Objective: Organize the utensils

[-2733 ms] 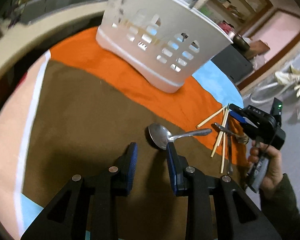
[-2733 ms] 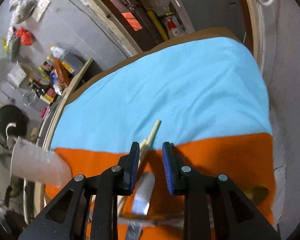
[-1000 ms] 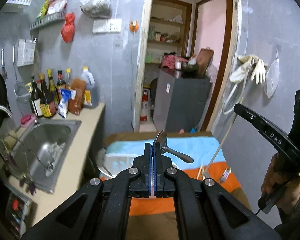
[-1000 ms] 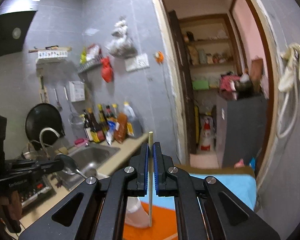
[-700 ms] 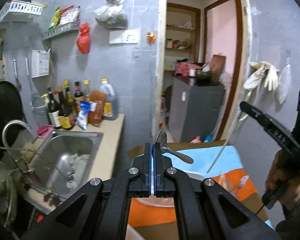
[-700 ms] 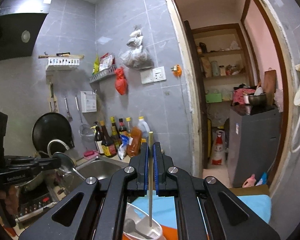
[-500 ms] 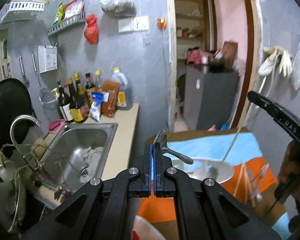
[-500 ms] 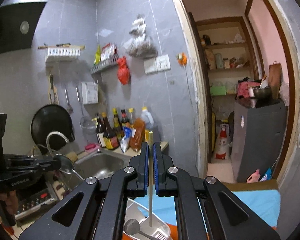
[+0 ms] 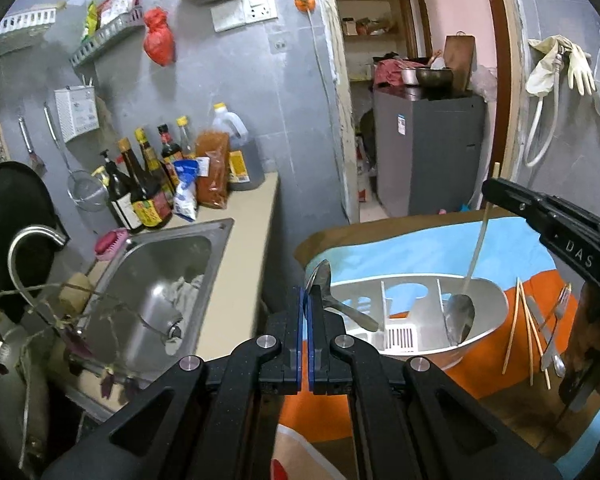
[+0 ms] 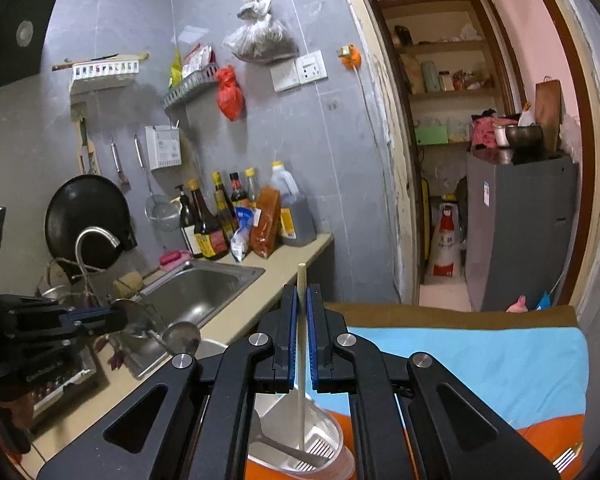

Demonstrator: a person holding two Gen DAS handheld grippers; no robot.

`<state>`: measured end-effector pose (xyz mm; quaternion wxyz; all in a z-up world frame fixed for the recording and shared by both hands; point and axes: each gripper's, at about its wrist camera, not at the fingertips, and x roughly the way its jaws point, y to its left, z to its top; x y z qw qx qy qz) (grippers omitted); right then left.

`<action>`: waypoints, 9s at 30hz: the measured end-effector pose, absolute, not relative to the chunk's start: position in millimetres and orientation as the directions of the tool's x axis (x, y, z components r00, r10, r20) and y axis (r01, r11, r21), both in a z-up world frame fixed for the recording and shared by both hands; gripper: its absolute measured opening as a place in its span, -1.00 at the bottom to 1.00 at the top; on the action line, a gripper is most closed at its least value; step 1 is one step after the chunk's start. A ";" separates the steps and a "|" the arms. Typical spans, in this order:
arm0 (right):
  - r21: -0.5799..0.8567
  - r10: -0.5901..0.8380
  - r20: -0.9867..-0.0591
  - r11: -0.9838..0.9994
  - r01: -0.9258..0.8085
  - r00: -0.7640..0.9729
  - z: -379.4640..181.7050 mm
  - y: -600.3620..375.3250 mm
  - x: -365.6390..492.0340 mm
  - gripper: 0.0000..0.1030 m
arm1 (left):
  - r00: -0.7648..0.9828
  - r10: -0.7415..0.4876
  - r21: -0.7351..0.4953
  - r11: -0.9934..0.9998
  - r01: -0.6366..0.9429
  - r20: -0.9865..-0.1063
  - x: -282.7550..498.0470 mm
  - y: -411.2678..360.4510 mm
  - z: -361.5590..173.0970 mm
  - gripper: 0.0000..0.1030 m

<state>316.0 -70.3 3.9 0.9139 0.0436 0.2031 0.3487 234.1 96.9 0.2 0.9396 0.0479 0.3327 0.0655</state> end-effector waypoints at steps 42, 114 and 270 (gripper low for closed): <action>0.144 0.380 -0.286 0.925 -0.353 0.880 -9.6 -321.9 240.3 1.00 | 0.891 -0.194 -0.229 0.968 0.106 -0.409 212.9 -61.2 -24.9 0.89; 0.346 0.525 -0.701 0.842 -0.415 0.482 -161.7 -350.1 387.3 -0.96 | 0.501 -0.240 -0.123 0.959 0.255 -0.831 302.7 -169.1 -159.0 -0.76; -0.132 0.399 -0.186 0.895 -0.426 0.898 -3.5 -66.3 268.9 -0.98 | 0.999 0.053 -0.313 0.949 -0.050 0.000 266.4 153.4 -16.0 -1.00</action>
